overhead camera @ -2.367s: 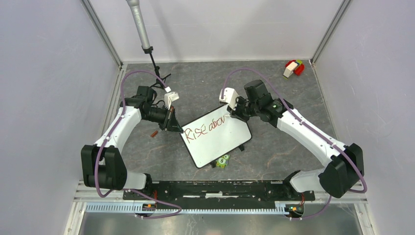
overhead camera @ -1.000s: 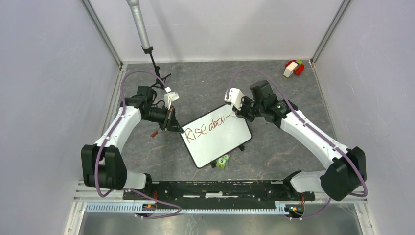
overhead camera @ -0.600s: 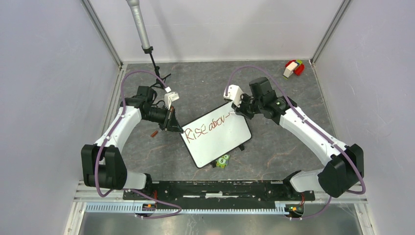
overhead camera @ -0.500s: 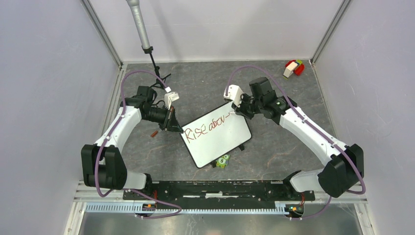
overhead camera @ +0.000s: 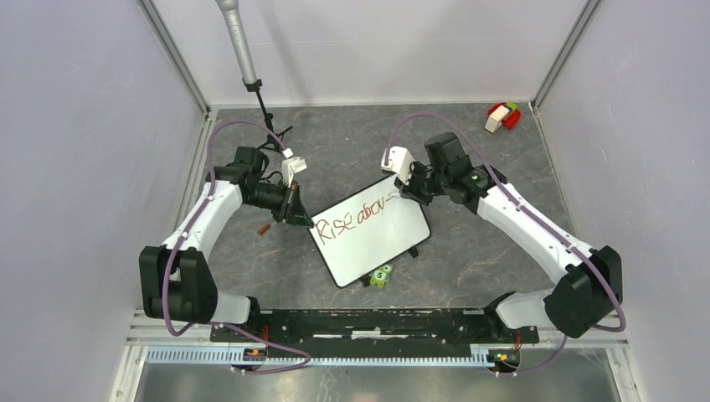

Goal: Write a sentence on the whiteboard

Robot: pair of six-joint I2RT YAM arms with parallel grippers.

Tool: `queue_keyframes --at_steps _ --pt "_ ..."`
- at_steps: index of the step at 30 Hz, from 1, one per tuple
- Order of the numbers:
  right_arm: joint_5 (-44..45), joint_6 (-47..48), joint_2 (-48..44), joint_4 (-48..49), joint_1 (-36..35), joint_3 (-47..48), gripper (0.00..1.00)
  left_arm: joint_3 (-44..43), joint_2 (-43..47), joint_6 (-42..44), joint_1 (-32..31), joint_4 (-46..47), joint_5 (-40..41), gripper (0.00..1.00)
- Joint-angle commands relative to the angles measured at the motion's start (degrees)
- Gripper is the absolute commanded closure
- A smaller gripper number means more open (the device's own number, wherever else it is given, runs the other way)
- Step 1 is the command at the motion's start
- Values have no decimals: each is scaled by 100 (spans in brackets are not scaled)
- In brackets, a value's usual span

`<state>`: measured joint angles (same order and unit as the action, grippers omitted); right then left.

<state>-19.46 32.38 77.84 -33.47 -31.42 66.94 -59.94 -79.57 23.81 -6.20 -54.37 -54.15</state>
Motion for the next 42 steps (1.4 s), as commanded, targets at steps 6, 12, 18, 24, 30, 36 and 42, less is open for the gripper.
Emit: queue_keyframes --at_steps 6,12,18,24,30,36,42 --pt "-91 -45 -104 236 -120 -251 100 -150 -24 82 -40 75 155 97" --pt "4 -29 -249 262 -123 -519 100 -149 -19 79 -41 73 159 98" --pt "294 61 -365 258 -107 -627 100 -141 2 67 -42 73 153 98" --pt "554 154 -324 187 14 -414 100 -132 5 62 -40 71 157 97" --pt "559 192 -214 89 66 -116 100 -158 8 55 -44 70 159 98" --pt "279 243 -229 -219 59 191 100 -192 19 25 -40 75 150 98" --pt "-106 253 -447 -603 -6 457 100 -220 48 -8 -40 71 109 88"
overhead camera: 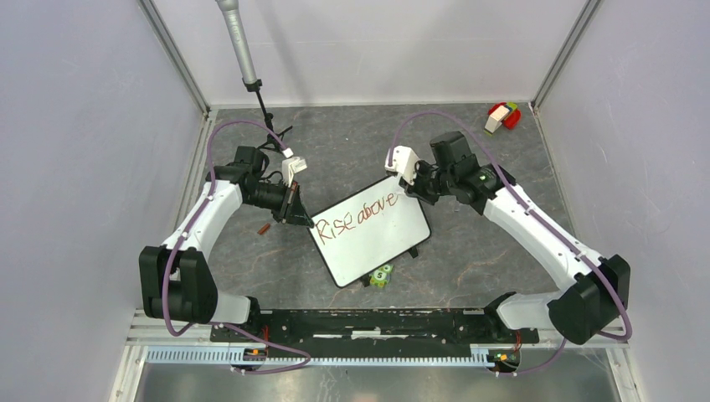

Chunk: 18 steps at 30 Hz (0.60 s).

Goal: Write a sentence on the whiteboard

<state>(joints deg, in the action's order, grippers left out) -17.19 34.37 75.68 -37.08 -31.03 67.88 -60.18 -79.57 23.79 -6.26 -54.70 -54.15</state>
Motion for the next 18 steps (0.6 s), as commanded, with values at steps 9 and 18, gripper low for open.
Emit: queue_keyframes --at_steps 9,18 --pt "-944 -209 -560 -277 -419 134 100 -257 283 -85 -30 103 55 55" --pt "-848 -884 -1010 885 -1426 -1201 100 9 442 -92 -24 101 -16 41"
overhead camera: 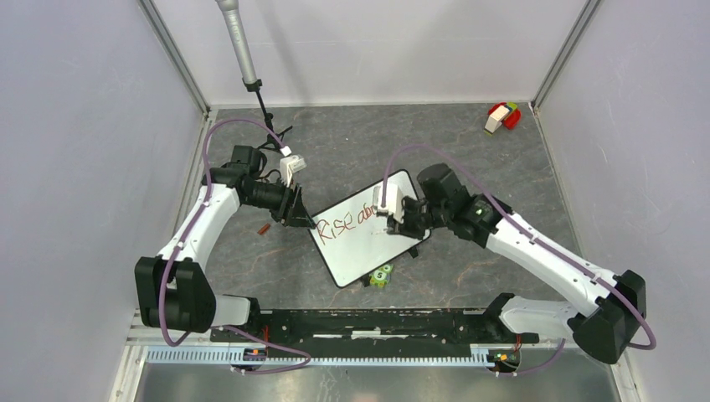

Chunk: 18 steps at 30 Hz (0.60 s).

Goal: Write a sentence on the whiteboard

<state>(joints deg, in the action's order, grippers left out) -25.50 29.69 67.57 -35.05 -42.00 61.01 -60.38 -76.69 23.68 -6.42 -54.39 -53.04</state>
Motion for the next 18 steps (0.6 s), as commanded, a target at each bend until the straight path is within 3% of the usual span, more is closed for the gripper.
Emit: queue_keyframes --at_steps 1,13,18 --pt "39 -458 -225 803 -409 -617 100 50 137 -74 -13 77 -128 41" --pt "615 -687 -38 1459 -1056 -978 100 127 -7 -71 -10 77 -163 46" --pt "1174 -748 210 1564 -1461 -925 100 111 -45 -99 -9 77 -161 53"
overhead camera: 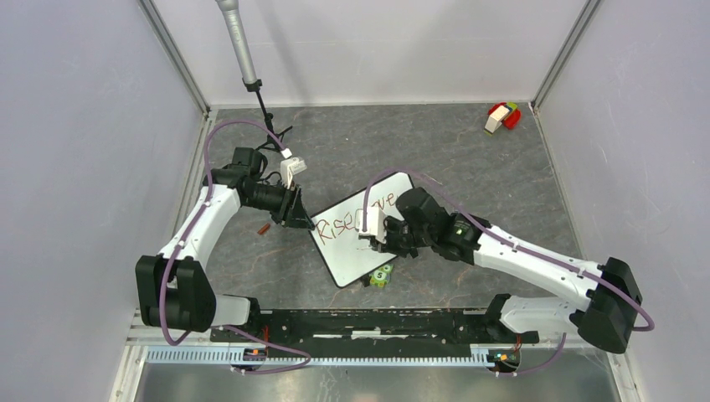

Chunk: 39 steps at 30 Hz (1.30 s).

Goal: Write a sentence on the whiteboard

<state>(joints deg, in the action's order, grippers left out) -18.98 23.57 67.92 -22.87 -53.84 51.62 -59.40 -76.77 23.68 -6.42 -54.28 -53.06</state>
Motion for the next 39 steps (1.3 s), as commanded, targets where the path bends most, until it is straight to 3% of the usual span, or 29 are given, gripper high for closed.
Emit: queue_keyframes --at_steps 1,12,23,39 --pt "600 -139 220 359 -349 24 100 16 -30 -92 -9 66 -154 56" --pt "1136 -55 557 539 -703 -30 100 51 -23 -77 -9 65 -135 83" --pt "1476 30 699 512 -689 -49 100 50 -59 -63 -9 63 -119 97" --pt "1520 121 579 367 -524 -107 100 33 -58 -52 -11 66 -95 98"
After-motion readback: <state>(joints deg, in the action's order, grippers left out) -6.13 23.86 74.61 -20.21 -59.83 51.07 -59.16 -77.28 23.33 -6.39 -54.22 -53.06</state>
